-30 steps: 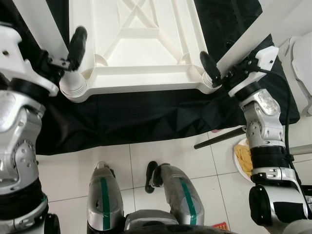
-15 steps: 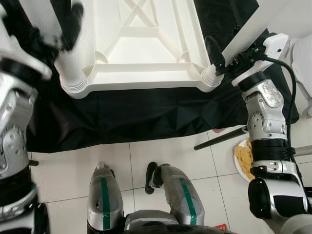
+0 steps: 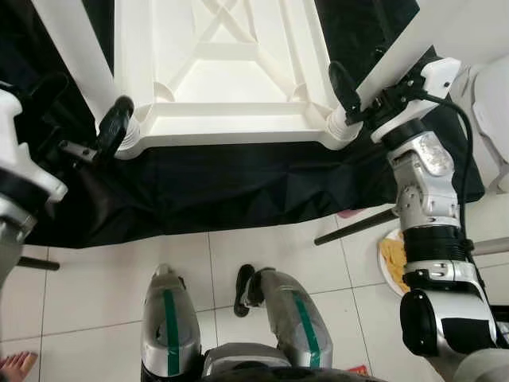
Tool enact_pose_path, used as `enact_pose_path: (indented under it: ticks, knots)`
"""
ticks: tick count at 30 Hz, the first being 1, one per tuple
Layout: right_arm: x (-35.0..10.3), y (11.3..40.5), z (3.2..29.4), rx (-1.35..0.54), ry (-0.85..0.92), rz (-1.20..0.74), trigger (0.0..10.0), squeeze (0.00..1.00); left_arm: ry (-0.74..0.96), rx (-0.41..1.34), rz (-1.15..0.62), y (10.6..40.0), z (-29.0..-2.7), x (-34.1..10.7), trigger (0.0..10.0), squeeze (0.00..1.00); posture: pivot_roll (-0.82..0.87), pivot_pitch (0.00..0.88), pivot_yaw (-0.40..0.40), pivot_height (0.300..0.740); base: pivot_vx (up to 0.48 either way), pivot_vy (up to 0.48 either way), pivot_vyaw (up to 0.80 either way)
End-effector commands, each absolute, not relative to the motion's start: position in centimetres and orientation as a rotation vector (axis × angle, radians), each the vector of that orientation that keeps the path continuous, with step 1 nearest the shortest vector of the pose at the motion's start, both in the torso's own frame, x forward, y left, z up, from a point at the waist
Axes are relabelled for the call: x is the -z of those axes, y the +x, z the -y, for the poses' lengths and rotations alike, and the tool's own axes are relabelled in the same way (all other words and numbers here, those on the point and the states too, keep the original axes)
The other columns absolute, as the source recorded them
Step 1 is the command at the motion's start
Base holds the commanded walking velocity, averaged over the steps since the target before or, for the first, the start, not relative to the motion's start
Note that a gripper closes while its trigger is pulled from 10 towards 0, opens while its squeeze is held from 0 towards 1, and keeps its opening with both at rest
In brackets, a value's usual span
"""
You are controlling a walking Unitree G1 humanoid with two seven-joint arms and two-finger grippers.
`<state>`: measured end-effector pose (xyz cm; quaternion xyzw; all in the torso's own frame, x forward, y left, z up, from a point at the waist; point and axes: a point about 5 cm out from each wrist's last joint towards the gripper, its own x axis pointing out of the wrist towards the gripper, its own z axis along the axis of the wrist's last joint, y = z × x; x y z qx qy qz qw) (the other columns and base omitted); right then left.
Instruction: Building children table
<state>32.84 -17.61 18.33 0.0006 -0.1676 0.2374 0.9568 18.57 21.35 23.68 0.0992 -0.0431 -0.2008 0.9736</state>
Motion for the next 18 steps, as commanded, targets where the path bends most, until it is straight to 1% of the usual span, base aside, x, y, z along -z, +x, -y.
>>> enact_pose_path:
  ticks: [1,4,6,7,8,9,11,14,17,18]
  knots:
    - [-18.5,33.1,17.1,-0.51,0.0,0.344,10.0,0.0,0.225,0.668,0.057,16.9,-20.0,-23.8,10.0,0.0,0.2,0.128,-0.173,0.74,0.0,0.0,0.0]
    - [-18.4,33.3,16.7,-0.524,0.004,0.338,10.0,0.0,0.213,0.685,-0.011,16.0,-19.9,-22.9,10.0,0.0,0.22,0.133,-0.181,0.74,0.0,0.0,0.0]
    - [-18.3,33.4,16.4,-0.537,0.008,0.336,10.0,0.0,0.181,0.728,-0.064,15.3,-19.1,-22.0,10.0,0.0,0.22,0.135,-0.185,0.74,0.0,0.0,0.0]
    - [-18.4,33.5,16.2,-0.542,0.008,0.336,10.0,0.0,0.145,0.762,-0.086,14.9,-18.6,-21.6,10.0,0.0,0.23,0.138,-0.19,0.74,0.0,0.0,0.0]
    - [-18.4,33.6,16.1,-0.547,0.008,0.335,10.0,0.0,0.074,0.824,-0.143,14.1,-17.8,-20.8,10.0,0.0,0.23,0.138,-0.19,0.74,0.0,0.0,0.0]
    - [-18.4,33.6,16.1,-0.55,0.006,0.335,10.0,0.0,0.065,0.844,-0.154,13.8,-17.6,-20.6,10.0,0.0,0.23,0.138,-0.19,0.74,0.0,0.0,0.0]
    - [-18.4,33.7,16.1,-0.553,0.005,0.335,10.0,0.0,0.043,0.858,-0.169,13.5,-17.4,-20.3,10.0,0.0,0.23,0.138,-0.19,0.74,0.0,0.0,0.0]
    - [-18.3,33.7,16.1,-0.557,0.004,0.333,10.0,0.0,-0.006,0.885,-0.238,13.0,-17.1,-19.0,10.0,0.0,0.24,0.146,-0.191,0.74,0.0,0.0,0.0]
    - [-18.3,33.8,16.1,-0.558,0.003,0.331,10.0,0.0,-0.019,0.888,-0.242,13.2,-16.9,-18.6,10.0,0.0,0.24,0.15,-0.19,0.74,0.0,0.0,0.0]
    - [-18.2,33.8,16.0,-0.559,0.004,0.33,10.0,0.0,-0.037,0.858,-0.23,14.0,-16.9,-18.3,10.0,0.0,0.24,0.15,-0.186,0.74,0.0,0.0,0.0]
